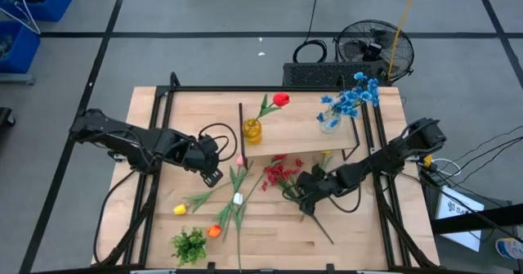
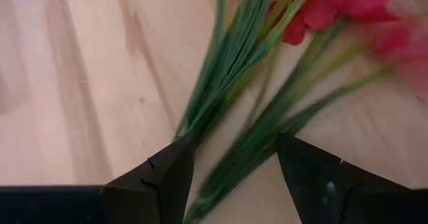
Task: Pick and place flowers into a vace then onto a shelf
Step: Put the red flowers into the transparent vase
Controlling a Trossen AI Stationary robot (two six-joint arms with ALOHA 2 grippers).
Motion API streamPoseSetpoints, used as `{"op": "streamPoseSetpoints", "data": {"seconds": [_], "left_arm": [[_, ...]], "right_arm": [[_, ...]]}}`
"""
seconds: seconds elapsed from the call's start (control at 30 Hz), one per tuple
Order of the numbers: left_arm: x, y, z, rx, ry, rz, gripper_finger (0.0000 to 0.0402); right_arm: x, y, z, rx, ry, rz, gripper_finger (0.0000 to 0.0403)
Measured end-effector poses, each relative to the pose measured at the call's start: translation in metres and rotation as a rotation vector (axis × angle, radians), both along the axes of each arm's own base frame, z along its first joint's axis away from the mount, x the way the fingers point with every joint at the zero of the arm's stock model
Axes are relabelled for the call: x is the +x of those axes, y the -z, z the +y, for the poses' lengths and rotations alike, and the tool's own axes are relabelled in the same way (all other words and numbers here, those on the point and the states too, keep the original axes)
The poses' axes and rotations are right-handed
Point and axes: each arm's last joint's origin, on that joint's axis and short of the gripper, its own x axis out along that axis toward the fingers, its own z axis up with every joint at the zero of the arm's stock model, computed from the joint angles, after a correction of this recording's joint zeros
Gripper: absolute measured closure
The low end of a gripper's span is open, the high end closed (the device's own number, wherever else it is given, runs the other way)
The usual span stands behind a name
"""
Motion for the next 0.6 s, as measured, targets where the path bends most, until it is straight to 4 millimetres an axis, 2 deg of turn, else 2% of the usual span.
{"op": "streamPoseSetpoints", "data": {"seconds": [0.23,0.33,0.43,0.6], "left_arm": [[0.001,0.0,0.008,0.016,0.016,0.005,0.0245],[0.002,0.0,0.012,0.022,0.017,0.007,0.0245],[0.002,0.0,0.014,0.028,0.028,0.01,0.0245],[0.003,0.0,0.015,0.033,0.036,0.01,0.0245]], "right_arm": [[0.007,0.009,0.003,0.016,-0.018,-0.019,0.0195],[0.007,0.011,0.003,-0.002,-0.013,-0.014,0.0213],[0.005,0.013,0.001,-0.008,0.003,0.011,0.0253],[0.004,0.012,0.0,0.03,0.093,-0.006,0.0355]]}}
